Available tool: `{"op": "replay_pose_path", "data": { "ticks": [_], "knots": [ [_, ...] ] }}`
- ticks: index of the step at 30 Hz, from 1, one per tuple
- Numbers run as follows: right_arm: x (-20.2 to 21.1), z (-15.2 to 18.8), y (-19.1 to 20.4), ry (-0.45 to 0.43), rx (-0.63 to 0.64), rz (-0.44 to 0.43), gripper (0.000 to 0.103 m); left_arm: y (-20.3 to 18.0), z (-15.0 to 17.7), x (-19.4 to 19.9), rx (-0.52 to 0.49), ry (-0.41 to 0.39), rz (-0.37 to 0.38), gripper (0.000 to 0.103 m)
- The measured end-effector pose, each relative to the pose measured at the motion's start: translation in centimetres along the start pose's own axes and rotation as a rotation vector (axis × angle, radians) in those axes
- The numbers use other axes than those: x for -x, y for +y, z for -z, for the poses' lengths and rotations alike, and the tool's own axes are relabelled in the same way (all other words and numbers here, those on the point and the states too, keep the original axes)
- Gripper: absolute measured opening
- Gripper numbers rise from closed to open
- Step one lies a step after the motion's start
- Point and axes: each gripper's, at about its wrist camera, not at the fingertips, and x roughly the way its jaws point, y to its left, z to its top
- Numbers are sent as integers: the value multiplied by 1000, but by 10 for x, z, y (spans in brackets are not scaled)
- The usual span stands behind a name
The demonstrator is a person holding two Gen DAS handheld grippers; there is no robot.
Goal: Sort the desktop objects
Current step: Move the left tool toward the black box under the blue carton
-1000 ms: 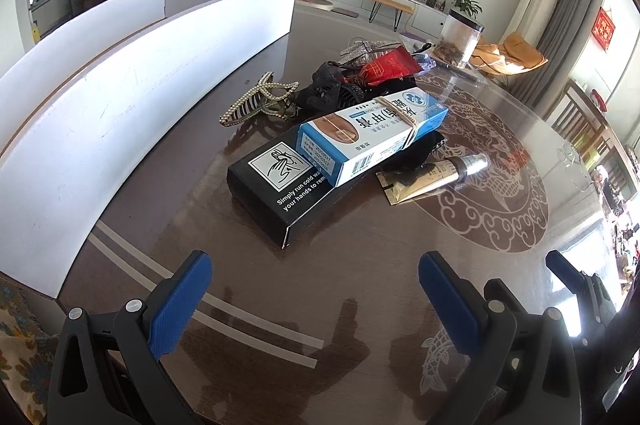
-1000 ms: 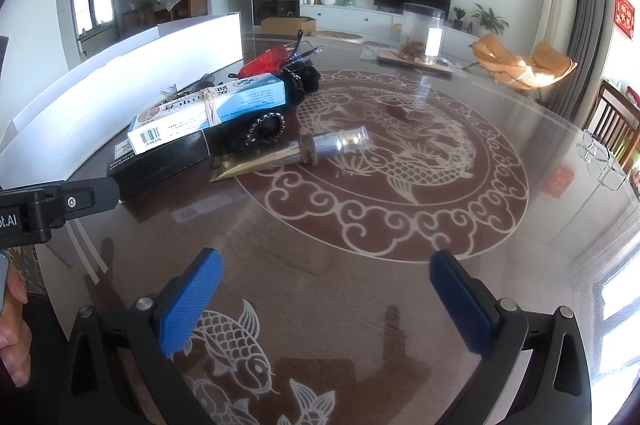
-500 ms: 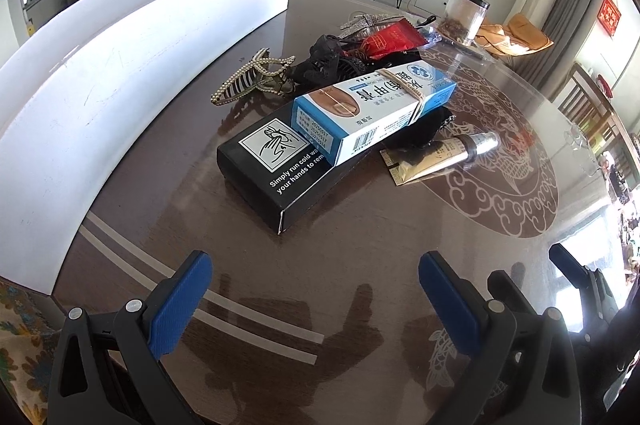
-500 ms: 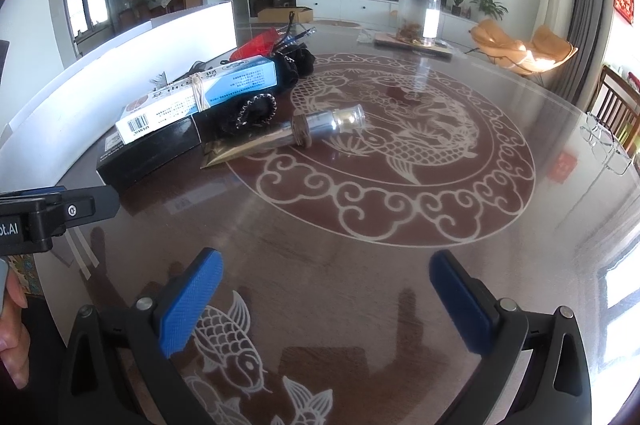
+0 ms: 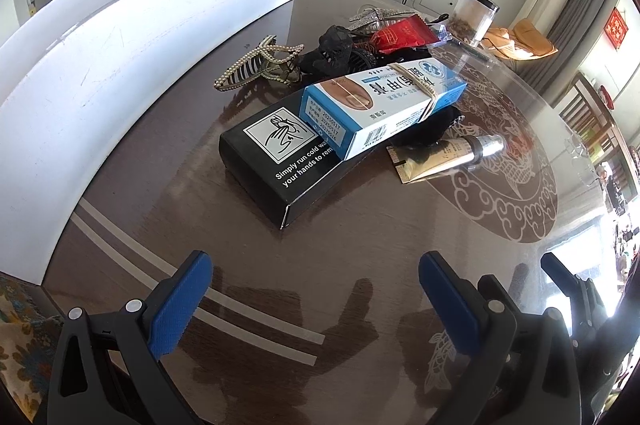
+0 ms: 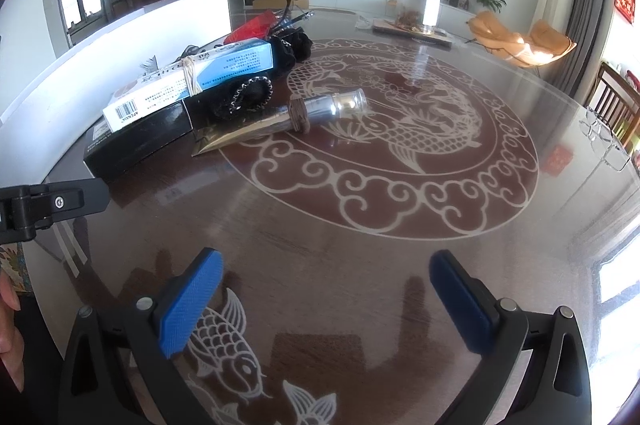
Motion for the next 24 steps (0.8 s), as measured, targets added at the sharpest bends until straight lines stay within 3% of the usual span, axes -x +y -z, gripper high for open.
{"op": "replay_pose_path", "data": {
  "ticks": [24],
  "knots": [
    [-1,1,0,5,-6,-20,103,-11,-1,-18,-41,74,-83,103]
  ]
}}
